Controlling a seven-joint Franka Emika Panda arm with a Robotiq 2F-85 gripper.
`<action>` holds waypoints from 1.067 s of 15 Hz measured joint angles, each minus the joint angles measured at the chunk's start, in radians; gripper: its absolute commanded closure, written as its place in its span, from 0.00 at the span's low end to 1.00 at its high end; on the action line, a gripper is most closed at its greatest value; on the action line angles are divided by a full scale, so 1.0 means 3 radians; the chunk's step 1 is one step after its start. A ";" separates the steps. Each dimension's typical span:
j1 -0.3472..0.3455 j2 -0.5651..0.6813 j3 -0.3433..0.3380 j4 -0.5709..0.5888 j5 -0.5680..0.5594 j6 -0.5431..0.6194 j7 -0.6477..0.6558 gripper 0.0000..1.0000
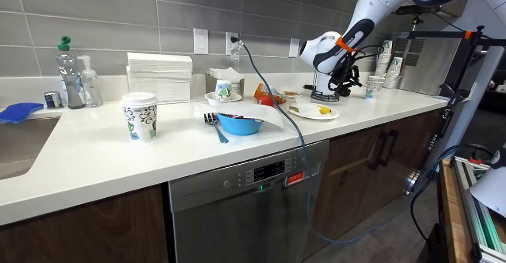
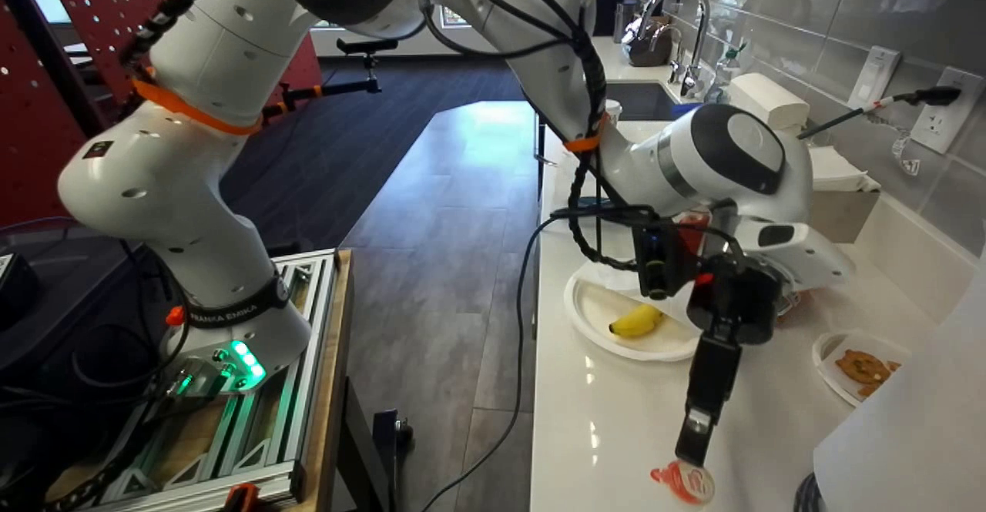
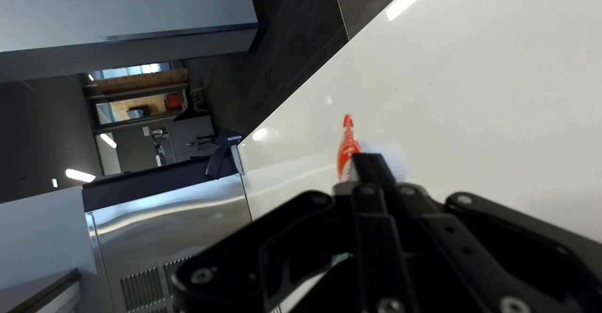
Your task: Correctly position the coffee capsule
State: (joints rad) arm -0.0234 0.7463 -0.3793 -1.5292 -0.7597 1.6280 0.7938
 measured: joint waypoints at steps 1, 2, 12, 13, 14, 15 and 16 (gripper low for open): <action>-0.0080 0.0093 0.0034 0.0070 -0.0064 0.0000 -0.0044 1.00; -0.0126 0.0188 0.0048 0.0132 -0.0165 0.0000 -0.0084 1.00; -0.0335 0.0545 0.0313 0.0308 -0.0740 0.0524 -0.0759 1.00; -0.0367 0.0545 0.0332 0.0310 -0.0739 0.0576 -0.0836 1.00; -0.0398 0.0545 0.0347 0.0311 -0.0732 0.0636 -0.0917 1.00; -0.0427 0.0545 0.0364 0.0312 -0.0725 0.0690 -0.0991 1.00; -0.0457 0.0545 0.0384 0.0312 -0.0703 0.0746 -0.1071 1.00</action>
State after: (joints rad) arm -0.1606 0.9097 -0.2640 -1.4357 -0.9707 1.8518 0.4724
